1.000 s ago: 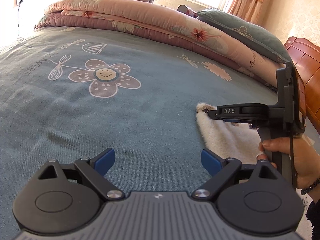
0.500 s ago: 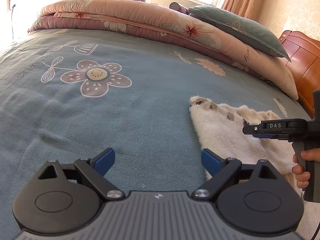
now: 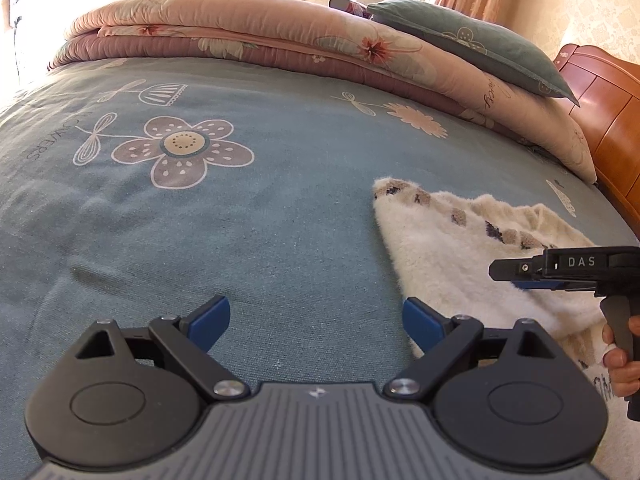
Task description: Fold clothes
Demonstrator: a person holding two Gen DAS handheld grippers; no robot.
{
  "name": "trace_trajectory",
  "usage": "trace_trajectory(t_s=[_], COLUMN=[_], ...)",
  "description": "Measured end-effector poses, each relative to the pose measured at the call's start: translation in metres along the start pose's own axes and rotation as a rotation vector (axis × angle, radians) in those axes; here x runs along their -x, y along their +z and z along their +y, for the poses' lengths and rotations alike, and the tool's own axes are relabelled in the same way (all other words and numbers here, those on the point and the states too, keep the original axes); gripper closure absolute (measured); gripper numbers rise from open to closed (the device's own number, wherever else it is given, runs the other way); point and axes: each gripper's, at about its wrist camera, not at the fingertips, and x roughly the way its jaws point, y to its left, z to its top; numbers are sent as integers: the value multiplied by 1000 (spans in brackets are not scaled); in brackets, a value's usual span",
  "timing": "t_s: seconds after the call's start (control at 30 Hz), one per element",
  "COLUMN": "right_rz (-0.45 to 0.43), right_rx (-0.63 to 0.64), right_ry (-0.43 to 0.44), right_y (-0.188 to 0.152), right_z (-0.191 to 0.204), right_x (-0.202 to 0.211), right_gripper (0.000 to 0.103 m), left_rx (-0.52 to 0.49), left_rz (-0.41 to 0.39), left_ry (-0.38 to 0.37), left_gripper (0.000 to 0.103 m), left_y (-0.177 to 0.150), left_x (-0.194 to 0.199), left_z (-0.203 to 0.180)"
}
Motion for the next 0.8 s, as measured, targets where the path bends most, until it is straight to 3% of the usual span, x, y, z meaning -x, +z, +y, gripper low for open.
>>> trace_trajectory(t_s=[0.2, 0.37, 0.7, 0.8], right_rz=[-16, -49, -84, -129], right_rx=[-103, -129, -81, -139], right_ry=[-50, -115, -100, -137], right_y=[-6, -2, 17, 12], right_z=[-55, -65, -47, -77], right_x=[42, 63, 23, 32], right_gripper=[39, 33, 27, 27], left_rx=[-18, -36, -69, -68], left_rz=[11, 14, 37, 36], left_ry=[-21, -22, -14, -21], left_gripper=[10, 10, 10, 10], left_y=[-1, -2, -6, -6], left_x=[-2, -3, -10, -9], left_z=[-7, -14, -22, -22])
